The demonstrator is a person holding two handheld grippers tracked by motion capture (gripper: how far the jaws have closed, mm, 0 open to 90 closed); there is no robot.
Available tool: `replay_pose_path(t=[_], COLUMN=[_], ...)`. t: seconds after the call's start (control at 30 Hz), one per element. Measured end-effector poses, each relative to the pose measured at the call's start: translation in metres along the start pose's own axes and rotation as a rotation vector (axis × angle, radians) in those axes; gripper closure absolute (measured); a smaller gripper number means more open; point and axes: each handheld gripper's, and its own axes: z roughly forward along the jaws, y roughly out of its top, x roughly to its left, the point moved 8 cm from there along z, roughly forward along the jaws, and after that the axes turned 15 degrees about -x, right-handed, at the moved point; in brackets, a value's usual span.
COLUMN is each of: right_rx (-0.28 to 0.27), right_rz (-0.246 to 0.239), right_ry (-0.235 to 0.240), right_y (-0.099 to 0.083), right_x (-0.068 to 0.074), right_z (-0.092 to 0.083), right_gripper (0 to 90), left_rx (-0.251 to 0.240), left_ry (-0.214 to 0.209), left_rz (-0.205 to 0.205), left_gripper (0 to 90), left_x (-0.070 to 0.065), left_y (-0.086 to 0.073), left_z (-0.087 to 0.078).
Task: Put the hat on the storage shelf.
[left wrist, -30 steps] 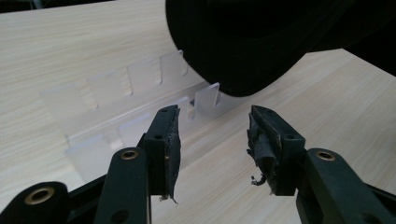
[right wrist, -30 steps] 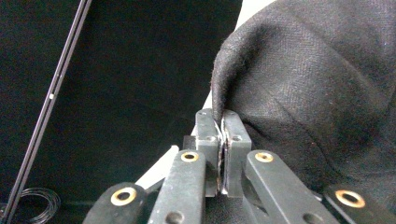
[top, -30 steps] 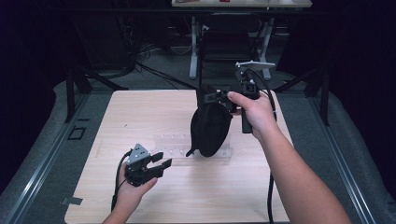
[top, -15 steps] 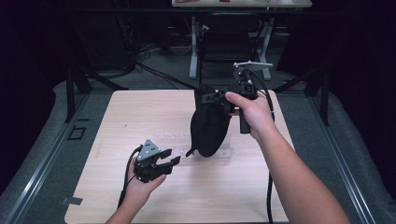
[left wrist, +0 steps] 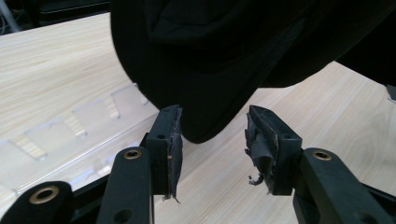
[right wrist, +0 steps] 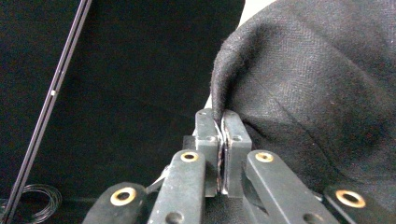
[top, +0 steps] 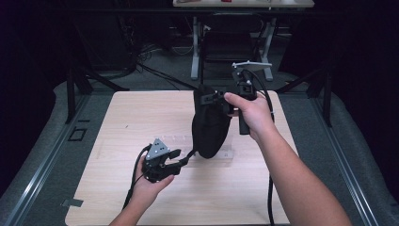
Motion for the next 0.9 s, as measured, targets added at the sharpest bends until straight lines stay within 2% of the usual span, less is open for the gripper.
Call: replay_pose_path(t=[0.1, 0.27, 0.43, 0.6, 0.8, 0.9], right_rx=[-0.001, -0.003, -0.003, -0.002, -0.006, -0.014], right_rz=[0.001, 0.006, 0.007, 0.006, 0.004, -0.013], right_ry=[0.001, 0.005, 0.012, 0.012, 0.021, 0.02], right_y=[0.0, -0.001, -0.002, -0.002, -0.005, -0.005], right_x=[0.0, 0.001, 0.001, 0.001, 0.001, 0.002], right_z=[0.001, 0.002, 0.002, 0.002, 0.002, 0.001], right_gripper=[87.8, 87.8, 87.7, 87.5, 84.9, 82.3], left_rx=[0.008, 0.02, 0.037, 0.038, 0.037, 0.041], left_ry=[0.002, 0.001, 0.02, 0.03, 0.034, 0.035], left_rz=[0.013, 0.027, 0.043, 0.087, 0.11, 0.127], left_gripper=[58.3, 67.7, 76.9, 80.4, 82.5, 83.1], left_x=[-0.003, -0.006, -0.007, -0.008, -0.007, -0.007], left_y=[0.0, -0.001, -0.003, -0.004, -0.007, -0.008], left_z=[0.003, 0.007, 0.011, 0.012, 0.01, 0.009])
